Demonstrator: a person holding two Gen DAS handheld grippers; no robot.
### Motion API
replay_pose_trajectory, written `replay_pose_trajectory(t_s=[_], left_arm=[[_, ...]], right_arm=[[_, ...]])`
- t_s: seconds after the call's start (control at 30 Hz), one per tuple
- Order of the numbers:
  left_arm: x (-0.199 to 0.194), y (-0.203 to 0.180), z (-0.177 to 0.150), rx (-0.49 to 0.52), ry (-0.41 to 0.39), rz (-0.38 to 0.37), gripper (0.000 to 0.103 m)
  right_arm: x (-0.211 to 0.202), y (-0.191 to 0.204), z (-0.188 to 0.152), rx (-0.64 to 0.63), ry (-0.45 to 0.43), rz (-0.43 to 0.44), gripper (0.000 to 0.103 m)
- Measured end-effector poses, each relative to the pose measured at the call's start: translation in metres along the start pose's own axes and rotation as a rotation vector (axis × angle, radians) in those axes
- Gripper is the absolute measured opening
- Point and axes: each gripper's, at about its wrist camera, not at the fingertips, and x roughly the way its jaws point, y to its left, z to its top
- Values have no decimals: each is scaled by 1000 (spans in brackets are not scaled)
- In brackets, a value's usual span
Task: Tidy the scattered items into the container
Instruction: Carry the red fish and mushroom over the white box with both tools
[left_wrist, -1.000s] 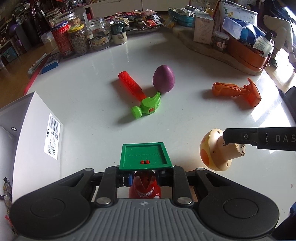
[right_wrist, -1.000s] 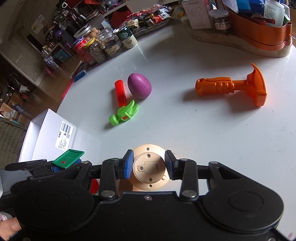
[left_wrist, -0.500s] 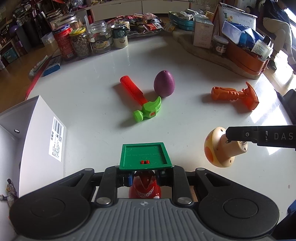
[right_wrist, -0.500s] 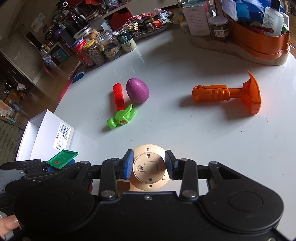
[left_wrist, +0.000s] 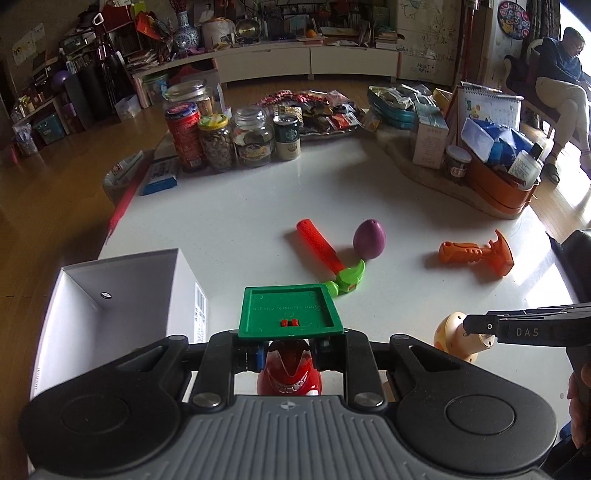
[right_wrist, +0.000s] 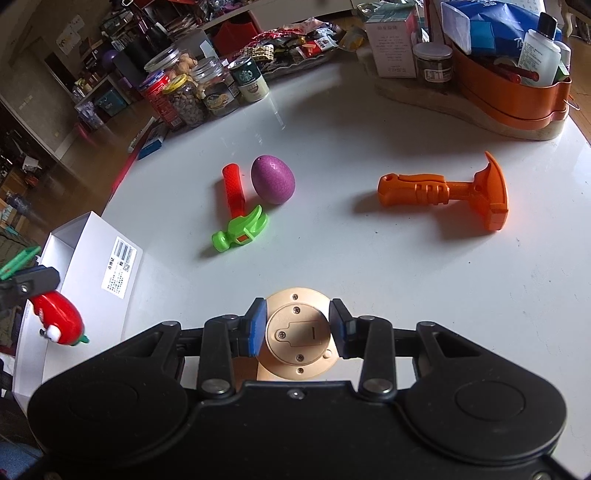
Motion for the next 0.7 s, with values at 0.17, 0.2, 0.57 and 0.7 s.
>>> replay_pose_trajectory(t_s=[0.17, 0.2, 0.57, 0.7], left_arm=[[-27, 29, -1, -25, -23, 26, 22], [-31, 36, -3, -32, -26, 33, 22], [-63, 108, -23, -113, -32, 72, 22], [-65, 127, -33, -141, -19, 70, 22]], right_arm=[[-10, 16, 3, -21, -9, -11, 39], [-13, 20, 4, -28, -11, -13, 39], [-41, 95, 20, -140, -38, 20, 39], [-48, 136, 24, -197, -42, 61, 39]])
